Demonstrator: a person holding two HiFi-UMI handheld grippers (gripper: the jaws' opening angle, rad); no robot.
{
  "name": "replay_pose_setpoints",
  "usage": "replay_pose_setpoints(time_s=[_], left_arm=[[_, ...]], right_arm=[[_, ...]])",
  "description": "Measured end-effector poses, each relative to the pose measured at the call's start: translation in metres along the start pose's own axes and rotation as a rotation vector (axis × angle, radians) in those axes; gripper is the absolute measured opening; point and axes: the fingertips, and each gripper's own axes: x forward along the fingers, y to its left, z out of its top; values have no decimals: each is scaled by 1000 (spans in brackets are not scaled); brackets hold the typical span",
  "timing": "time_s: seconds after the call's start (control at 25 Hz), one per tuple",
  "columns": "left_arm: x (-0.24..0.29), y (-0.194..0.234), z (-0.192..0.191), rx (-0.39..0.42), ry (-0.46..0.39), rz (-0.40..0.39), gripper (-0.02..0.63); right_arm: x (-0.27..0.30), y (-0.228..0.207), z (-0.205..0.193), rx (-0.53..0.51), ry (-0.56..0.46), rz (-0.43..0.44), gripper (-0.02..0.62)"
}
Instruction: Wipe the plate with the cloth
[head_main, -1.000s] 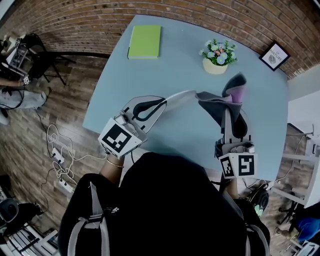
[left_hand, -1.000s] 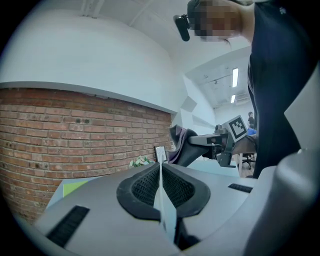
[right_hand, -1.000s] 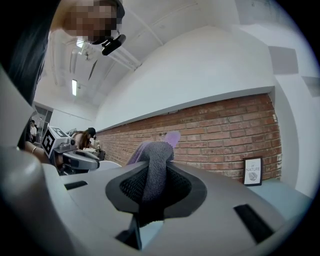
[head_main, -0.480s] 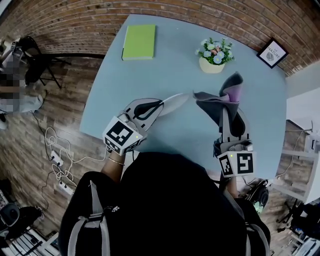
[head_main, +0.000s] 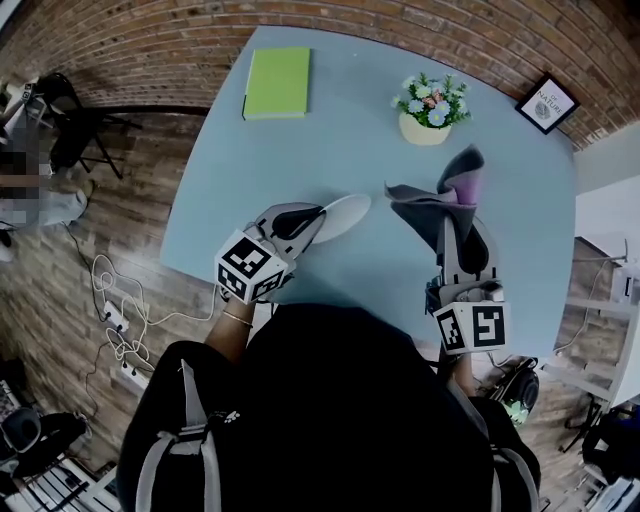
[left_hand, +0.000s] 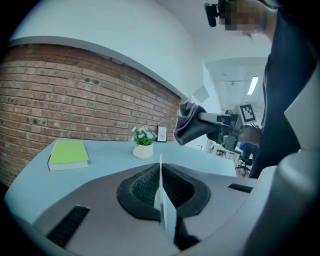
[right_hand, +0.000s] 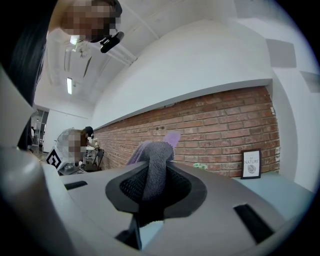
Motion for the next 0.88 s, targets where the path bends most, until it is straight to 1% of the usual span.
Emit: replay_pose_setpoints(time_s=[0.12,0.36,0.44,0.68,0.88], left_arm=[[1,1,-5,-2,5,-5,20],[11,9,-8,-40,-3,7,20],[13,15,-11,-82,-8,29,20],[15,37,-18,-241,-40,113,20],[19,53,-35,-341,-18,203,21]], right_arm=[[-1,0,0,7,1,0,61],[-4,-6,-2,15,6,-16,61],[-4,-6,-3,15,9,-16,61],[-7,-9,-3,5,20,-17,61],[-8,-8,-4,4,23,-14,61]])
